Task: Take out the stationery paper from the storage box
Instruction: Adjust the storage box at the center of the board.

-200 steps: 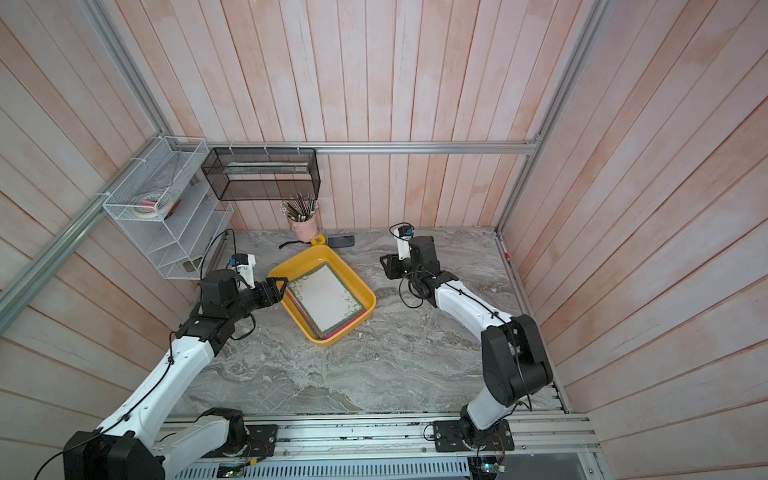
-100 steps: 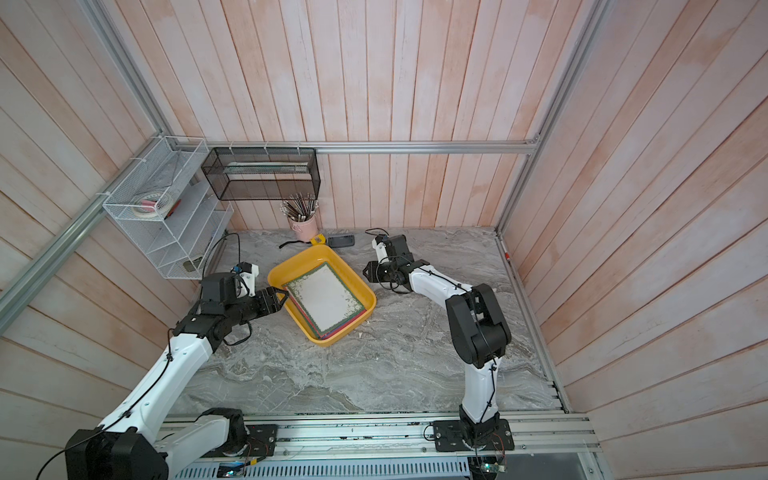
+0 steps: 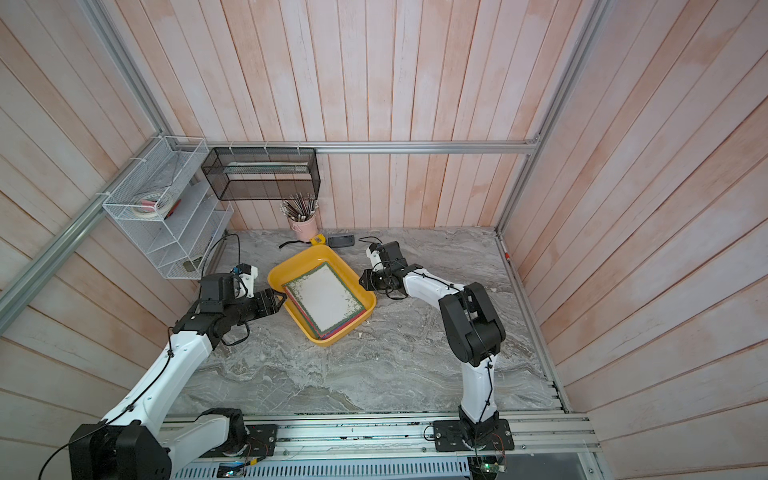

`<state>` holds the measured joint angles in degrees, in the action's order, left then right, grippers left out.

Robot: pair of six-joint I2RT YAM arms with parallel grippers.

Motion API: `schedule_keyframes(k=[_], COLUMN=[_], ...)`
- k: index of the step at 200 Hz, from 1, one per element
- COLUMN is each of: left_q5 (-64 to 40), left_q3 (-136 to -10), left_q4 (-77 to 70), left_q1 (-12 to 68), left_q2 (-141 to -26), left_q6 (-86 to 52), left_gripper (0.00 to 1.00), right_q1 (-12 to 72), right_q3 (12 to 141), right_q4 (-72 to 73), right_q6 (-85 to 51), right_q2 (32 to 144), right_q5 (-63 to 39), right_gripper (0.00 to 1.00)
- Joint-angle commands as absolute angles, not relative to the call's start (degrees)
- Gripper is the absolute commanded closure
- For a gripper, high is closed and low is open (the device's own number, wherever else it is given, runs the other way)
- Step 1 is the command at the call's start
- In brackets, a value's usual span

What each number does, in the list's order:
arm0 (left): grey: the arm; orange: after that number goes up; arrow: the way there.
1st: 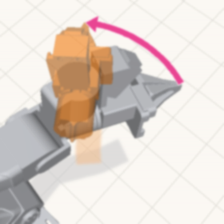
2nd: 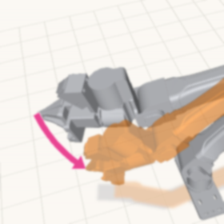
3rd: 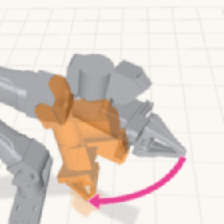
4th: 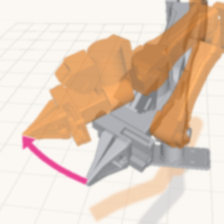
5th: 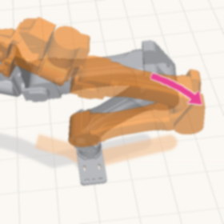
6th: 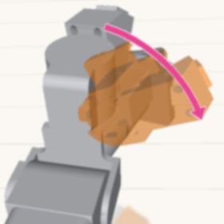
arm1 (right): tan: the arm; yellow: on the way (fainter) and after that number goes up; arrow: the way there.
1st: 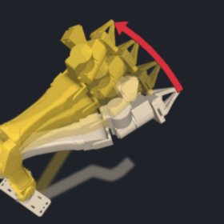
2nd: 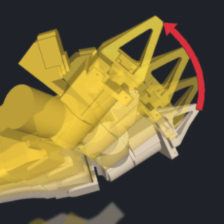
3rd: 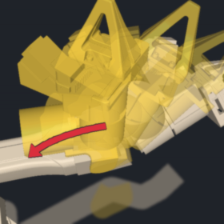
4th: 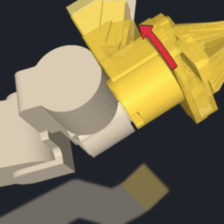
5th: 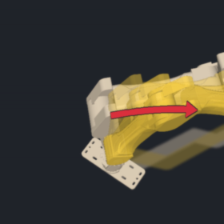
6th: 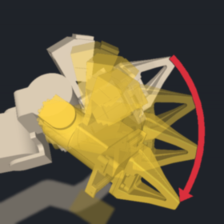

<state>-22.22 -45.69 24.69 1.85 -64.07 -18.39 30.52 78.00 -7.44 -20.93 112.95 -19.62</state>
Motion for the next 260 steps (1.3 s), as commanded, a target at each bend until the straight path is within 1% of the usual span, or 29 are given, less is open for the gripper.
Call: schedule_keyframes(k=[1, 33, 55, 62, 92, 98, 107, 130, 143, 178, 206, 233, 260], left_q5=[-22.3, -21.2, -20.0, -19.6, -18.4, -18.4, -18.5, -18.8, -19.0, -21.1, -22.6, -23.7, -24.6], left_q3=[-46.8, -47.3, -47.7, -47.8, -47.5, -47.6, -47.6, -47.4, -46.9, -46.5, -46.0, -46.1, -46.1], left_q4=[25.2, 24.7, 24.3, 24.1, 22.4, 22.2, 21.9, 20.8, 20.3, 19.3, 17.9, 17.7, 17.4], left_q1=[1.5, 0.8, 0.1, -0.1, -1.9, -2.1, -2.3, -2.9, -3.2, -4.7, -5.7, -6.3, -6.8], left_q2=[-64.9, -66.2, -67.2, -67.4, -68.2, -68.6, -69.1, -70.8, -71.7, -73.1, -73.4, -74.0, -74.0], left_q6=[-16.3, -15.4, -15.0, -14.8, -14.9, -14.9, -14.9, -14.8, -14.6, -15.4, -16.3, -16.6, -16.9], left_gripper=[0.27, 0.27, 0.27, 0.27, 0.27, 0.27, 0.27, 0.27, 0.27, 0.27, 0.27, 0.27, 0.27], right_q1=[31.5, 33.0, 34.4, 34.8, 35.1, 35.0, 34.4, 31.3, 29.9, 29.7, 30.1, 31.7, 33.5], right_q3=[76.3, 74.5, 73.8, 73.9, 74.4, 74.6, 75.2, 77.9, 80.8, 88.0, 89.2, 88.2, 86.9], right_q4=[-8.7, -9.0, -10.3, -10.8, -11.8, -11.6, -10.9, -8.0, -7.8, -9.8, -9.6, -8.7, -8.7], right_q6=[-20.4, -20.3, -20.3, -20.2, -19.7, -19.7, -19.7, -21.3, -21.8, -20.2, -20.7, -21.0, -21.1], right_q2=[111.5, 109.7, 108.3, 107.9, 106.6, 106.4, 106.7, 109.9, 112.7, 118.2, 120.1, 120.0, 119.3], right_q5=[-21.0, -22.2, -22.5, -22.9, -21.4, -20.0, -18.5, -20.9, -22.7, -24.3, -25.4, -25.5, -25.2], right_gripper=[0.73, 0.8, 0.8, 0.76, 0.51, 0.47, 0.45, 0.45, 0.47, 0.5, 0.56, 0.57, 0.62])
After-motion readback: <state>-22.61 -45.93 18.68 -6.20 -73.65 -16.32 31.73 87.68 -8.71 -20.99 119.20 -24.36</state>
